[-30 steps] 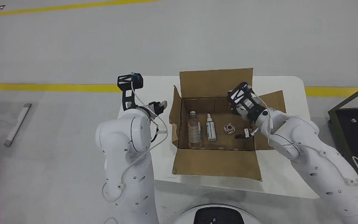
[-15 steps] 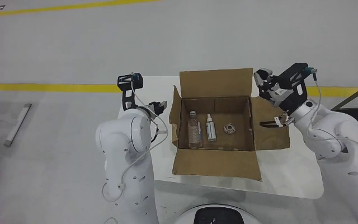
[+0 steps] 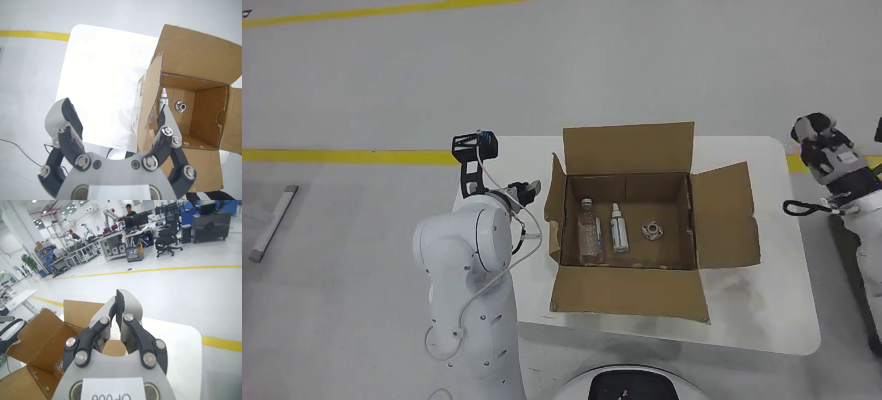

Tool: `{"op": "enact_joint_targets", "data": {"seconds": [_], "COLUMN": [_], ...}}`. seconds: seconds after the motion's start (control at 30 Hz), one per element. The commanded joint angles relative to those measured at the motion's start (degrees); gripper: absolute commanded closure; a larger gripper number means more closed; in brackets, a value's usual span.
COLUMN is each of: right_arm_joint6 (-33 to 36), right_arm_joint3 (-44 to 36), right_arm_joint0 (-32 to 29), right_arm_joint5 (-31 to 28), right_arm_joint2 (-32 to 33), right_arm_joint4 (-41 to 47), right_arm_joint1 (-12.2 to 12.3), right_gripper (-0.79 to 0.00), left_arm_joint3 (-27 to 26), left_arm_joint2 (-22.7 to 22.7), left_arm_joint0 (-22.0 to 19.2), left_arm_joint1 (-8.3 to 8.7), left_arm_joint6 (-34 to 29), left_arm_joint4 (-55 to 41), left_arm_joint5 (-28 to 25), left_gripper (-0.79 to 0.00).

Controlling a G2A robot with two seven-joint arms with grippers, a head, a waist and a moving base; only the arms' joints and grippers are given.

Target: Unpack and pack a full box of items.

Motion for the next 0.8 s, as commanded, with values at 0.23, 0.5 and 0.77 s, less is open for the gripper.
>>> {"op": "enact_joint_targets", "data": {"seconds": [0.23, 0.5, 0.77], "right_arm_joint6": [5.4, 5.1, 4.4], "right_arm_joint3": [8.9, 15.2, 13.3], "right_arm_joint0": [-5.9, -3.1, -0.6], "right_arm_joint5": [-10.0, -15.6, -22.2], "right_arm_joint2": [1.5, -10.0, -15.2], "right_arm_joint4": [1.3, 1.9, 3.9], "right_arm_joint1": [0.4, -0.8, -1.4], "right_gripper": [0.0, 0.0, 0.0], "left_arm_joint3": [0.0, 0.0, 0.0], "left_arm_joint2": [0.0, 0.0, 0.0], "left_arm_joint0": [0.0, 0.0, 0.0], "left_arm_joint1": [0.0, 0.0, 0.0], "left_arm_joint6": [0.0, 0.0, 0.0], "left_arm_joint4": [0.0, 0.0, 0.0], "left_arm_joint5": [0.0, 0.0, 0.0], "left_gripper": [-0.785, -0.785, -0.785]}}
